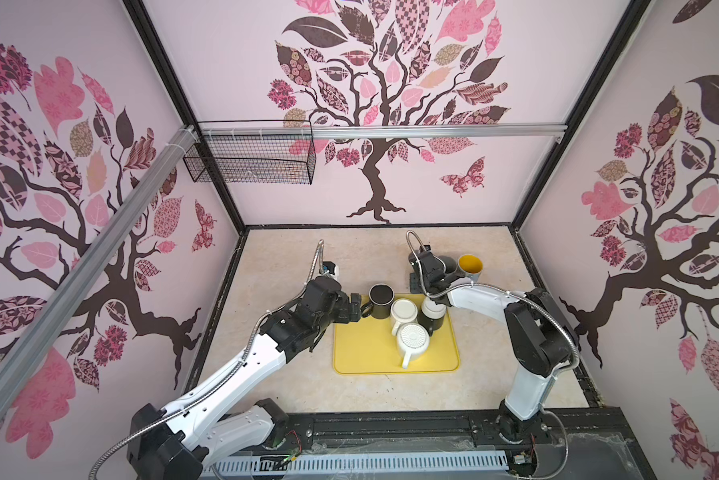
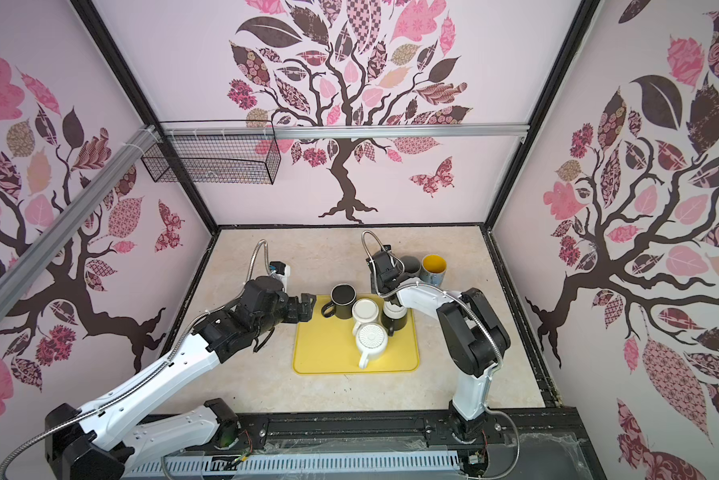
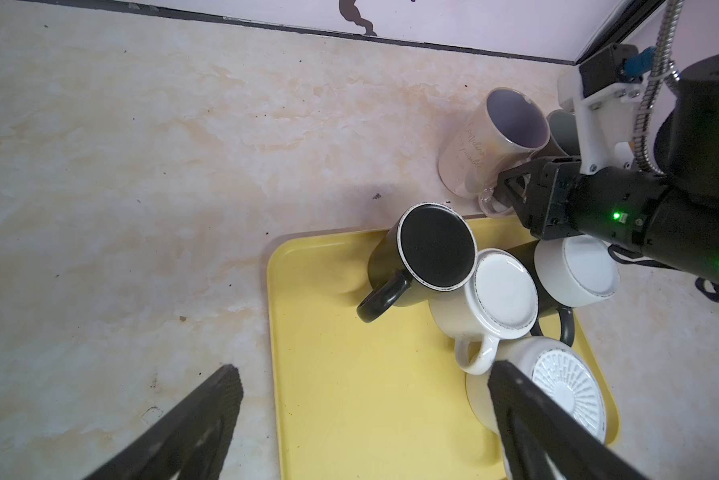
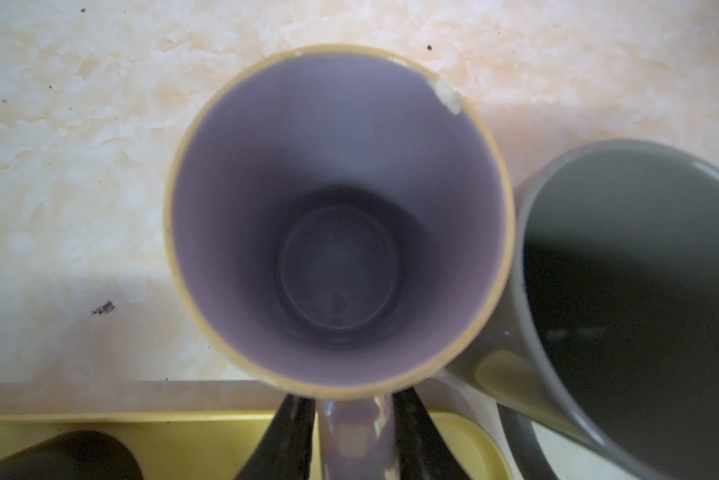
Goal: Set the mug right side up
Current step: 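Lower the pink mug by the grey mug with right gripper while left nears black mug, then open the right gripper and lift it off the pink mug, then lower the left gripper onto the upside-down black mug base while the right draws back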
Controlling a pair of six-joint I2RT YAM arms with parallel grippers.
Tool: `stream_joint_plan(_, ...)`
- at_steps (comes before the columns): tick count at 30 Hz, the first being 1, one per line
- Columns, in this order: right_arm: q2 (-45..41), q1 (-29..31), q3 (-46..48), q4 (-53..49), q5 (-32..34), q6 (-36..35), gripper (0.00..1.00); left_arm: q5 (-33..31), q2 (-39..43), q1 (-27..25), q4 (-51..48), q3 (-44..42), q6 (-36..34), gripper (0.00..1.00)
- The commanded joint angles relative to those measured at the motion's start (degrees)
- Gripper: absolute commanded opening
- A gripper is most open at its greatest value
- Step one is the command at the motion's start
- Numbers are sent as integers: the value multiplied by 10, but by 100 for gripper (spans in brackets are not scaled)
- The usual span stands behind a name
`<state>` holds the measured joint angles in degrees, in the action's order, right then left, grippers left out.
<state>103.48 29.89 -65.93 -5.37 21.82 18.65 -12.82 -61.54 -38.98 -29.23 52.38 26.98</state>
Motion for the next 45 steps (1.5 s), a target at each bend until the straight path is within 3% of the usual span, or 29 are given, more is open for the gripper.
stream_joint_plan(1,-48,-1,-4,8,8,15,38,-8,7,2,9,6,-2,97)
stream_joint_plan(17,-209,2,42,-4,-28,17,42,1,3,3,34,-6,13,96)
stream_joint_plan(23,-266,48,60,-42,-26,17,43,13,-14,2,57,-19,18,93)
stream_joint_plan(30,-336,61,130,-10,-83,28,46,-10,-41,3,84,-47,-8,88)
stream_joint_plan(36,-366,66,157,-22,-99,23,47,36,-52,3,152,-91,-54,70)
stream_joint_plan(45,-401,68,185,-4,-103,13,47,71,-124,2,173,-64,-121,62)
